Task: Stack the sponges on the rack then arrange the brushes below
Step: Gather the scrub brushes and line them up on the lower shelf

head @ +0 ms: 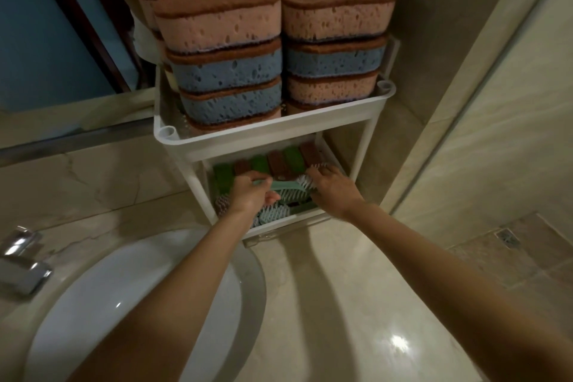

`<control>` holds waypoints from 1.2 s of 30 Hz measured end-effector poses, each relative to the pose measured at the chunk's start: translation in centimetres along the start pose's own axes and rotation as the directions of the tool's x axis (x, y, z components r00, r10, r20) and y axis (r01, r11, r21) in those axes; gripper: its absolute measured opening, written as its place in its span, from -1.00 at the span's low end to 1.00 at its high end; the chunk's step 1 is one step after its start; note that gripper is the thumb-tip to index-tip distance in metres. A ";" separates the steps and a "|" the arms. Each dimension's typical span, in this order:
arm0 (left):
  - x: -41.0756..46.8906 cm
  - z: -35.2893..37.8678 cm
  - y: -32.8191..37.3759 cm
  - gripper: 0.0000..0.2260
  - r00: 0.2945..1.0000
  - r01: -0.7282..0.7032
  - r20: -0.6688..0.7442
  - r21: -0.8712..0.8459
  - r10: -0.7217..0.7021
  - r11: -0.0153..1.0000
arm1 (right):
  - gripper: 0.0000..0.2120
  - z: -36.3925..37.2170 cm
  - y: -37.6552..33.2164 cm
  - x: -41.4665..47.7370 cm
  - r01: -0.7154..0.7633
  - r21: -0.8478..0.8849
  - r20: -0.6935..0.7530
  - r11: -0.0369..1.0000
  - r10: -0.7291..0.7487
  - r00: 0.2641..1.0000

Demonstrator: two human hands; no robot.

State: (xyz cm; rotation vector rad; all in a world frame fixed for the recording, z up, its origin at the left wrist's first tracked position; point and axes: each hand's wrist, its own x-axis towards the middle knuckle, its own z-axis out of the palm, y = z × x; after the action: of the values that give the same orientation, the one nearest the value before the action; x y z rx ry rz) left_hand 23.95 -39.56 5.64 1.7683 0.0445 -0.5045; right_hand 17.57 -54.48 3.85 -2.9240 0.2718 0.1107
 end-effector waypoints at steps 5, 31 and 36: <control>1.9 2.0 -1.0 -0.79 1.000 0.027 -0.001 -0.001 -0.027 1.000 | -0.62 0.1 1.3 0.7 -0.077 -0.001 0.042 0.997 0.077 0.996; 3.4 3.4 -3.7 -0.93 0.994 -0.025 -0.090 0.301 0.054 0.953 | -0.79 1.9 0.7 1.4 -0.284 -0.002 0.071 0.959 0.284 0.956; 3.5 3.8 -3.3 -0.94 0.992 0.001 -0.126 0.205 0.025 0.979 | -0.79 1.7 0.3 1.4 -0.301 -0.003 0.072 0.954 0.300 0.951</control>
State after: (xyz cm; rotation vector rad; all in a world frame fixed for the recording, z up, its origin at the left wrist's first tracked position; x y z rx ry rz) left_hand 24.99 -43.02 0.73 2.0001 0.0742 -0.3968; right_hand 18.83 -54.69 2.04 -2.8408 0.7024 0.2583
